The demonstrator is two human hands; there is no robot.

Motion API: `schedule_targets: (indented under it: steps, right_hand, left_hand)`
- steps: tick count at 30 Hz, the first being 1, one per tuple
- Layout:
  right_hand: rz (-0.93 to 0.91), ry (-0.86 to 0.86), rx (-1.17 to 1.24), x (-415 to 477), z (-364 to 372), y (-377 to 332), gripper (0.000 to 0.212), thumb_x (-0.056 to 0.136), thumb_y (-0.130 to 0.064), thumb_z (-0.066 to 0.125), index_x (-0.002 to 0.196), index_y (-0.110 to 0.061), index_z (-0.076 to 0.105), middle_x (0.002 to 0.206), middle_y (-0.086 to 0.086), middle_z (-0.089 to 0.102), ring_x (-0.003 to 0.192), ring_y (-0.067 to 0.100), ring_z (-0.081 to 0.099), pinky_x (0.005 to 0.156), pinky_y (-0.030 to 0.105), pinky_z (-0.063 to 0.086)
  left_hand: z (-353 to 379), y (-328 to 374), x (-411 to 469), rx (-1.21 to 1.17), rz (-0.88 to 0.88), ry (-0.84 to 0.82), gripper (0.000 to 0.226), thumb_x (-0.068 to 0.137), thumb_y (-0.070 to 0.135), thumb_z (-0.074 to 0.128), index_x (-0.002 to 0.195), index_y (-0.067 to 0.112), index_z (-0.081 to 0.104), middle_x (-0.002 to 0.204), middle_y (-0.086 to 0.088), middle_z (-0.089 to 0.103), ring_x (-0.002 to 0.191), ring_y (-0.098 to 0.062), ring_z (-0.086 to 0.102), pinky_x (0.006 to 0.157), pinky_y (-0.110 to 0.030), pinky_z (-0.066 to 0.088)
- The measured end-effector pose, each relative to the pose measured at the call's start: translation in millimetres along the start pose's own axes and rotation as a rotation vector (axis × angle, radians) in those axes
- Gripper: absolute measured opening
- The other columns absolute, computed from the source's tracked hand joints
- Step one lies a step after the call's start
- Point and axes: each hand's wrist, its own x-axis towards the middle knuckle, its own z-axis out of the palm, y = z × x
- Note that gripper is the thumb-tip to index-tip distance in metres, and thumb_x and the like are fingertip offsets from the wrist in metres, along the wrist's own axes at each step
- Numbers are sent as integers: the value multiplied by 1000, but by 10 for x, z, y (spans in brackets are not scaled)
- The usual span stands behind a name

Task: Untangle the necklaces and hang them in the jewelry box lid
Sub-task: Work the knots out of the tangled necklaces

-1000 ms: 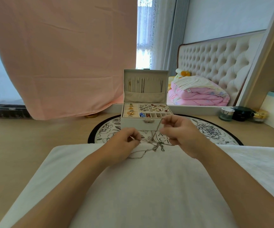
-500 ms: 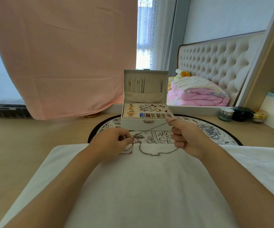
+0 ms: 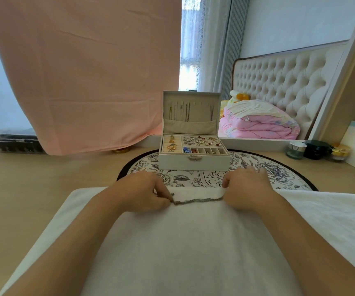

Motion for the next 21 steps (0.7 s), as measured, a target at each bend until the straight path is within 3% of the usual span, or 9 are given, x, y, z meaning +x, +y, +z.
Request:
schedule_targets:
  steps: [2, 4, 6, 9, 11, 15, 18, 21]
  right_hand:
    - [-151, 51, 103, -1, 20, -90, 48, 83, -23, 55, 127, -41, 57, 140, -5, 48, 137, 20, 34, 118, 46, 16]
    - [-327, 82, 384, -3, 76, -203, 48, 83, -14, 55, 121, -42, 62, 132, -12, 54, 131, 14, 41, 117, 39, 25]
    - [-428, 106, 596, -10, 155, -308, 36, 88, -15, 56, 112, -38, 71, 117, -15, 63, 115, 7, 52, 106, 32, 41]
    - [-528, 114, 573, 8, 231, -412, 16, 91, -31, 68, 104, -33, 78, 105, -14, 63, 102, 4, 55, 92, 24, 44]
    - [-540, 123, 572, 22, 245, -431, 9, 87, -34, 74, 94, -31, 79, 99, -14, 63, 94, 3, 57, 87, 22, 46]
    - [-461, 80, 774, 13, 233, -406, 5, 85, -22, 75, 81, -23, 77, 83, -8, 69, 74, 4, 60, 75, 24, 52]
    - [-376, -25, 1190, 10, 187, -360, 8, 92, -7, 66, 85, -8, 69, 80, 11, 71, 67, 15, 60, 70, 32, 51]
    - [-347, -125, 1425, -4, 137, -345, 12, 102, -7, 52, 91, -6, 58, 88, 18, 70, 54, 22, 56, 49, 26, 43]
  left_hand:
    - [8, -8, 9, 12, 35, -31, 13, 86, 46, 69, 97, 48, 76, 96, 30, 58, 90, 3, 56, 73, -18, 43]
    - [17, -21, 25, 33, 50, 14, 10, 87, 47, 69, 94, 43, 76, 106, 26, 56, 97, 1, 55, 83, -24, 47]
    - [45, -26, 55, 35, 68, 95, 6, 91, 41, 68, 93, 42, 73, 111, 23, 55, 101, 0, 55, 89, -28, 49]
    - [108, -13, 110, 41, 89, 109, 16, 94, 31, 66, 105, 42, 72, 110, 20, 55, 99, -1, 55, 91, -30, 50]
    - [154, -11, 141, 73, 121, 59, 16, 92, 34, 69, 106, 41, 75, 107, 22, 54, 101, -1, 53, 92, -30, 49]
    - [179, 0, 140, -8, 116, 100, 11, 91, 31, 70, 89, 41, 74, 101, 20, 62, 96, -2, 57, 89, -29, 50]
    - [191, 24, 126, -285, 36, 200, 15, 98, 20, 60, 89, 31, 66, 91, 13, 69, 85, -2, 64, 82, -28, 54]
    - [238, 112, 118, -665, 40, 206, 15, 104, 10, 48, 96, 17, 59, 87, 4, 76, 86, -10, 71, 85, -33, 57]
